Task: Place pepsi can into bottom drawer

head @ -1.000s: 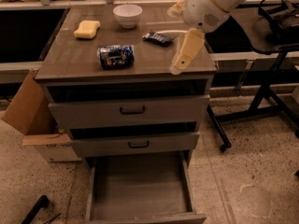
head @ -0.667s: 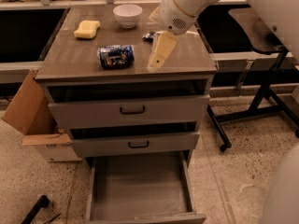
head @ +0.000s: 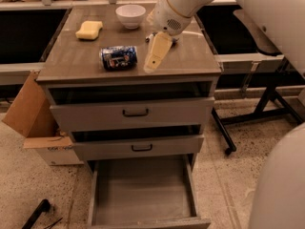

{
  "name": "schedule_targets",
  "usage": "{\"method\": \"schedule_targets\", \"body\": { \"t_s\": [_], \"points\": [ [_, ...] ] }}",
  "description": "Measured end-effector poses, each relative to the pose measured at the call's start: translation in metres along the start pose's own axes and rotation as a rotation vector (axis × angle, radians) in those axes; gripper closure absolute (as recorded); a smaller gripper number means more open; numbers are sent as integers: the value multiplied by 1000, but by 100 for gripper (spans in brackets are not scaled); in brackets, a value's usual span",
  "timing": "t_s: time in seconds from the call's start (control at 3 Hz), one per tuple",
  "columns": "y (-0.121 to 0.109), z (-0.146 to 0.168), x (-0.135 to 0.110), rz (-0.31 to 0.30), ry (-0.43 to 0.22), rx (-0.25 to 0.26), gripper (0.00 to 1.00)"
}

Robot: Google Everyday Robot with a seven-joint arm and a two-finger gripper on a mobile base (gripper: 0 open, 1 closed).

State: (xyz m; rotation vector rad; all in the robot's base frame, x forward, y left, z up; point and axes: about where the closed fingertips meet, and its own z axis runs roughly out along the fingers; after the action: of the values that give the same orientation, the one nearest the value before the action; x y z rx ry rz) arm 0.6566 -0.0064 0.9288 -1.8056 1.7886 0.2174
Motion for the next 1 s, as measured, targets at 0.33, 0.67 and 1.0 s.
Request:
{"method": "schedule_targets", "body": {
  "t_s": [0.33, 0.67, 1.0],
  "points": [
    [-15, 25, -10, 19, 22, -18, 0],
    [-26, 46, -21, 37, 47, -32, 0],
    [-30, 66, -30, 50, 71, -39, 0]
  ]
}}
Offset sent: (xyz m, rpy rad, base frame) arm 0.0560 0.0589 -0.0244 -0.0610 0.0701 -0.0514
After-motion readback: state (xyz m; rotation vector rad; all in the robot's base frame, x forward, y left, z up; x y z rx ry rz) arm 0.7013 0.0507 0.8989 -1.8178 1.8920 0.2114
